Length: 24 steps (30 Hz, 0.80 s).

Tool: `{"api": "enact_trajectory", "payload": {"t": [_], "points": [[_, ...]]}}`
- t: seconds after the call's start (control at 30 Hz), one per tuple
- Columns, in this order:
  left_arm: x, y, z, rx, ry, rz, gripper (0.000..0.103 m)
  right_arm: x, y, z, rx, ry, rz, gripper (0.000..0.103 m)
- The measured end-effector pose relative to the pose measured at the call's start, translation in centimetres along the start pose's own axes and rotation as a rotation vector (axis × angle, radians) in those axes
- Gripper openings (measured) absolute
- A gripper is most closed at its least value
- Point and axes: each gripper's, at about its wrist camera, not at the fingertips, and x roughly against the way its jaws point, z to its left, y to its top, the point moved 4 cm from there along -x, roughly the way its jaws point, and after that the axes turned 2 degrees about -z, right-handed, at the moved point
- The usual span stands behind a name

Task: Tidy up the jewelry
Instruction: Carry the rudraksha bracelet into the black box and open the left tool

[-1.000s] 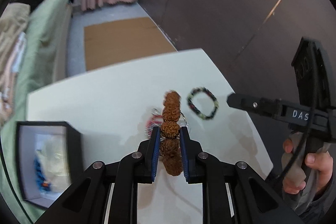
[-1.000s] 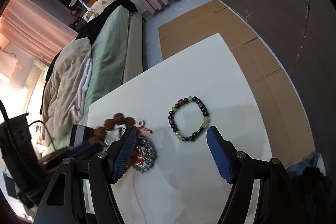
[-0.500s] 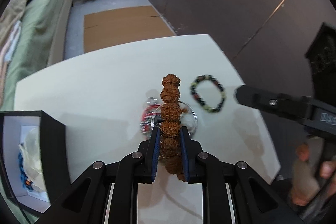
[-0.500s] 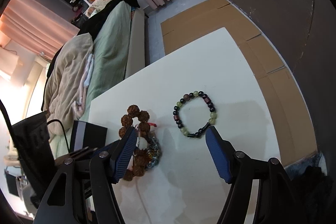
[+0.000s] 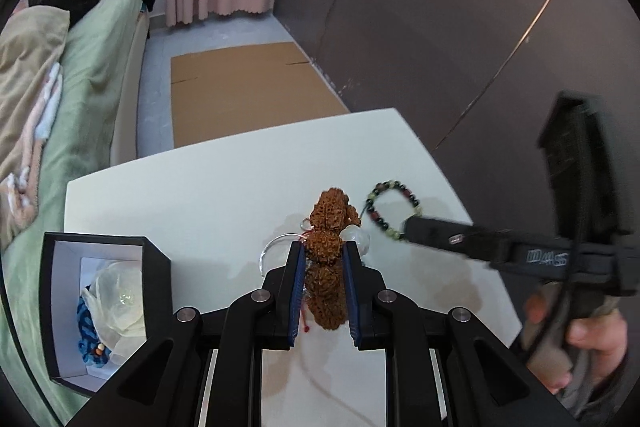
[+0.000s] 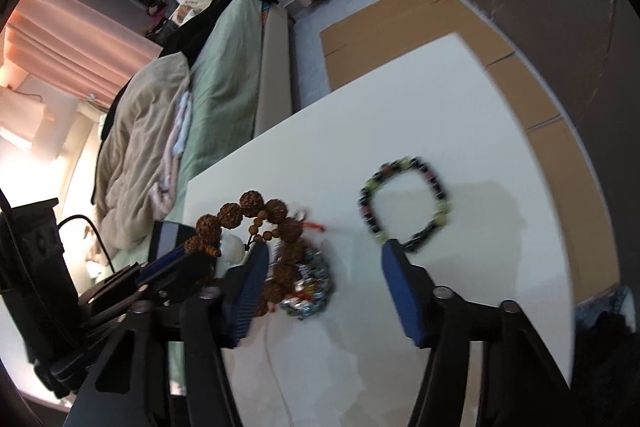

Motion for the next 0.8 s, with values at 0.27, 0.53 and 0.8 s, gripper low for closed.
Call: {"api": "enact_trajectory", "payload": {"t": [0.27,0.53,0.8], "points": [[3.9,0.9,0.8,0.017,-0.035,-0.081,0.019,-0.5,0.2,1.0,0.002,-0.023,-0.014,0.054],[6.8,1.3,3.1,0.042,-0.023,-0.142,0.019,-1.5,1.7,-0.9,0.039,-0.26,-0.042,0.054],[8.0,0.9,6.6,0.099,0.014,-0.153,0.019,-2.7,2.9,-0.5,0.095,-0.312,-0.051,0.054]]}}
